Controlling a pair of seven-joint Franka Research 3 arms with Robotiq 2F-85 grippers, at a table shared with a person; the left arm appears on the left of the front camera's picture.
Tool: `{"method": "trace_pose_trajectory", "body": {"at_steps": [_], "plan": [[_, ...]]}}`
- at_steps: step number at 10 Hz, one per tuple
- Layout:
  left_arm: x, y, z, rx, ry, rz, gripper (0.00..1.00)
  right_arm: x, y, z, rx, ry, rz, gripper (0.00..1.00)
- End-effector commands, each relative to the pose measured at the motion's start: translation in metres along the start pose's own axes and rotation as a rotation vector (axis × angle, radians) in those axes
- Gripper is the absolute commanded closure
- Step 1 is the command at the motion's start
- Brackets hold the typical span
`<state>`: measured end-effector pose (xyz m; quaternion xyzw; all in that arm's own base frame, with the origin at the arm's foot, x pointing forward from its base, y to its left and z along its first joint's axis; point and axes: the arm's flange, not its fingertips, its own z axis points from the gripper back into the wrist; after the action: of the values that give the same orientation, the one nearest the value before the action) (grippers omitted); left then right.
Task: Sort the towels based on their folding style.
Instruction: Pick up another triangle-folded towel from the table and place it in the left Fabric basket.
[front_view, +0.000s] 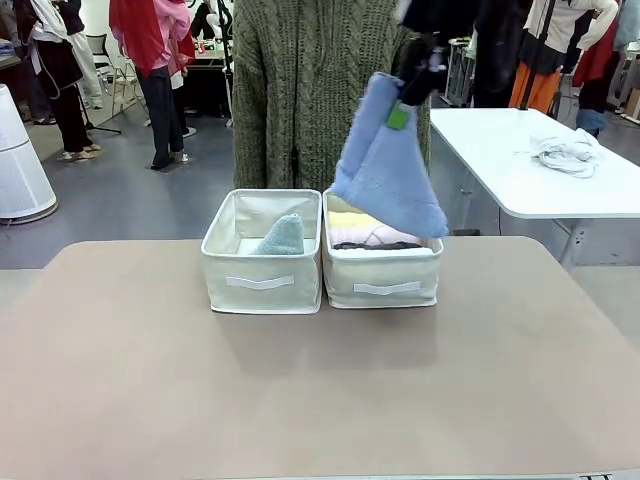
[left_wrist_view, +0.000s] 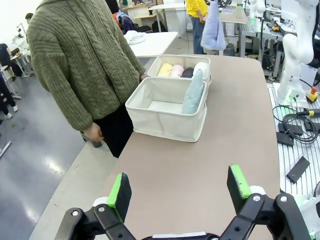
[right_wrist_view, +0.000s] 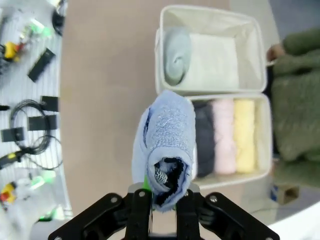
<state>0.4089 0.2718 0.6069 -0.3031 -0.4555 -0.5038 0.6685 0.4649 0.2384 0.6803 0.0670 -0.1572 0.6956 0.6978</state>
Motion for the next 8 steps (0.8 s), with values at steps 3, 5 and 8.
{"method": "trace_pose_trajectory", "body": {"at_steps": [3, 5, 8], "plan": [[0.001, -0.001, 0.001, 0.003, -0.002, -0.002, 0.00, 0.072, -0.066, -0.008, -0.111, 0.057, 0.158, 0.83], [0.001, -0.001, 0.001, 0.003, -0.002, -0.002, 0.00, 0.101, -0.078, -0.015, -0.104, -0.057, 0.207, 0.83], [0.001, -0.001, 0.001, 0.003, -0.002, -0.002, 0.00, 0.119, -0.090, -0.044, -0.046, -0.200, 0.187, 0.83]]}}
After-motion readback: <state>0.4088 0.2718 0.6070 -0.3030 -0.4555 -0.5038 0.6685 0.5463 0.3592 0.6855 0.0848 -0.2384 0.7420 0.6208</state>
